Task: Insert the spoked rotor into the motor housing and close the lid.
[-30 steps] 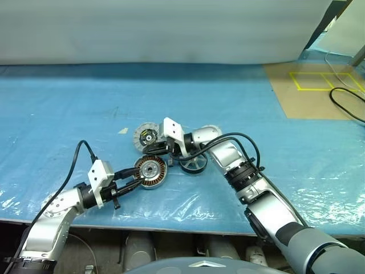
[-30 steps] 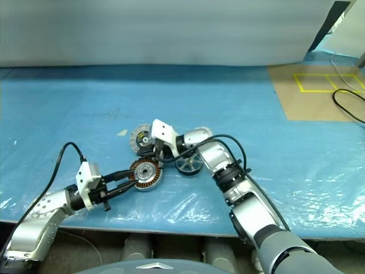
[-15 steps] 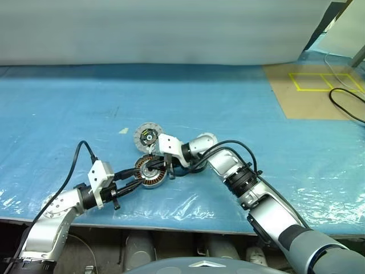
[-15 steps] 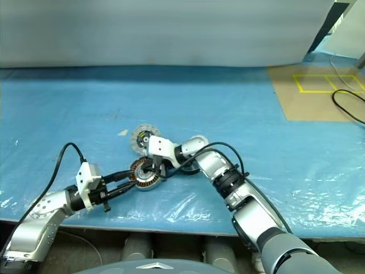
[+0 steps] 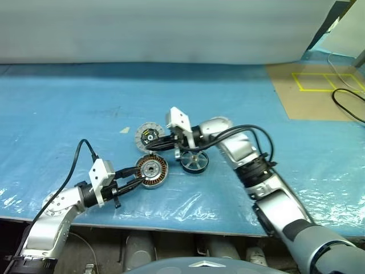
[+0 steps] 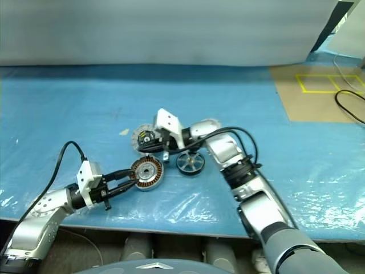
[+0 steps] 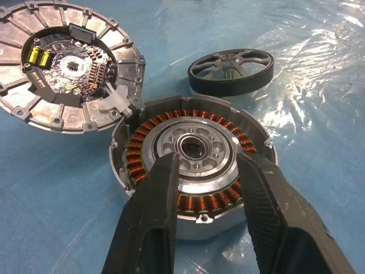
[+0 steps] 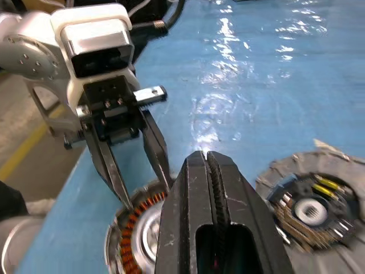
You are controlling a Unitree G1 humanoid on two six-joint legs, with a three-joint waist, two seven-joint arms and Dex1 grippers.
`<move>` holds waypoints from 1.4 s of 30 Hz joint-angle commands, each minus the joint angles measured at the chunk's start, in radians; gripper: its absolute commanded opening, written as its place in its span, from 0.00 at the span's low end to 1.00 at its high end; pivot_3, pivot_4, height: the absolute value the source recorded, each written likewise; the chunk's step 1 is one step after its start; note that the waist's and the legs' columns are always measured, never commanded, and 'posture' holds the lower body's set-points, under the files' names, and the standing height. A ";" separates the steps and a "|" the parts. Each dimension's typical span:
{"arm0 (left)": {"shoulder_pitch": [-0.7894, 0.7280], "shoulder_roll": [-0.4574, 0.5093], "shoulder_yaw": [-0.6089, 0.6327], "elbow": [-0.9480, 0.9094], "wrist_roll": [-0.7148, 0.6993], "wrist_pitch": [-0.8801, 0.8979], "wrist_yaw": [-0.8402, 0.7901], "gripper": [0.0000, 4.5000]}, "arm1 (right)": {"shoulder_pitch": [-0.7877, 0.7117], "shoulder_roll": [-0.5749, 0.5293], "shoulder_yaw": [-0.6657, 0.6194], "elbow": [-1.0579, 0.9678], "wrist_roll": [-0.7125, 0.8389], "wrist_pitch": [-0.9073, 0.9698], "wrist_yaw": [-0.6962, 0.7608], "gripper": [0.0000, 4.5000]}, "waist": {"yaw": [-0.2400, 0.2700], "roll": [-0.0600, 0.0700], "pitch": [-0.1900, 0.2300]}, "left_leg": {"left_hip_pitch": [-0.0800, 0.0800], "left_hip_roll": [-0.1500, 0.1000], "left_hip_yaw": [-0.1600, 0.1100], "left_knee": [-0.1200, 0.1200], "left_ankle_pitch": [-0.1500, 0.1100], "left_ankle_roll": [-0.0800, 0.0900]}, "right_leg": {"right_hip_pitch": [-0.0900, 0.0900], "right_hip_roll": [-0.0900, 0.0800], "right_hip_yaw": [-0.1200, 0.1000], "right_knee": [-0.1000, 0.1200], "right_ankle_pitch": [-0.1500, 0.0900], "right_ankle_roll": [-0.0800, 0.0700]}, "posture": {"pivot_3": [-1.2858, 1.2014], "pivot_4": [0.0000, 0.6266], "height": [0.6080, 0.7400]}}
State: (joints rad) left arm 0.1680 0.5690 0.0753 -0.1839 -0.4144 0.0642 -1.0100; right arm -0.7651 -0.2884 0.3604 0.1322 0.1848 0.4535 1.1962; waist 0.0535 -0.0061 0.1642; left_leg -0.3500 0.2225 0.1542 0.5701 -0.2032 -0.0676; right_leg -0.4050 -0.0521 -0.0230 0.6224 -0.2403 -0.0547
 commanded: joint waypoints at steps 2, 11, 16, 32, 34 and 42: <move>0.018 0.010 0.013 -0.057 -0.020 0.000 0.001 0.38 | 0.067 -0.153 -0.069 -0.139 0.028 0.037 0.024 0.00 | 0.006 0.000 0.000 | 0.000 0.000 0.000 0.000 0.000 0.000 | 0.000 0.000 0.000 0.000 0.000 0.000 | 0.52 0.24 1.00; -0.004 0.002 -0.009 -0.025 -0.012 0.000 -0.010 0.38 | 0.054 -0.093 0.002 -0.136 0.020 0.057 -0.024 0.00 | -0.018 0.000 0.000 | 0.001 0.001 0.000 0.000 0.000 0.000 | 0.000 0.002 0.002 0.003 0.000 0.000 | 0.52 0.24 1.00; 0.005 0.016 0.009 -0.040 -0.018 0.009 -0.010 0.38 | 0.029 0.037 0.108 -0.007 -0.041 -0.023 -0.035 0.00 | -0.009 0.000 0.000 | 0.001 0.001 0.000 0.000 0.000 0.000 | -0.001 0.001 0.001 0.001 0.000 0.000 | 0.52 0.24 1.00; 0.078 0.016 0.032 -0.086 -0.010 0.005 0.029 0.38 | 0.053 0.118 0.188 0.189 -0.102 -0.089 -0.026 0.00 | -0.009 0.000 0.000 | 0.001 0.001 0.000 0.000 0.000 0.000 | 0.000 0.001 0.000 0.001 0.000 0.000 | 0.52 0.24 1.00; 0.073 0.016 0.033 -0.077 -0.009 0.002 0.027 0.38 | 0.060 0.111 0.201 0.203 -0.135 -0.101 -0.044 0.00 | -0.011 -0.001 0.000 | 0.000 0.001 0.000 0.000 0.000 0.000 | -0.001 0.001 0.000 0.000 0.000 0.000 | 0.52 0.24 1.00; 0.038 0.016 0.024 -0.052 -0.005 0.000 0.019 0.38 | 0.008 0.135 0.059 0.112 0.032 0.053 0.001 0.00 | -0.006 0.000 0.000 | 0.001 0.001 0.000 0.001 0.000 0.000 | 0.000 0.001 0.000 0.002 0.000 0.000 | 0.52 0.24 1.00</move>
State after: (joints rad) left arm 0.2171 0.5845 0.1017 -0.2323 -0.4143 0.0749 -0.9893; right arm -0.7166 -0.1635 0.4898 0.3196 0.1312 0.4396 1.1723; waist 0.0473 -0.0062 0.1645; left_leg -0.3491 0.2234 0.1542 0.5713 -0.2036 -0.0670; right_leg -0.4050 -0.0516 -0.0228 0.6243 -0.2404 -0.0550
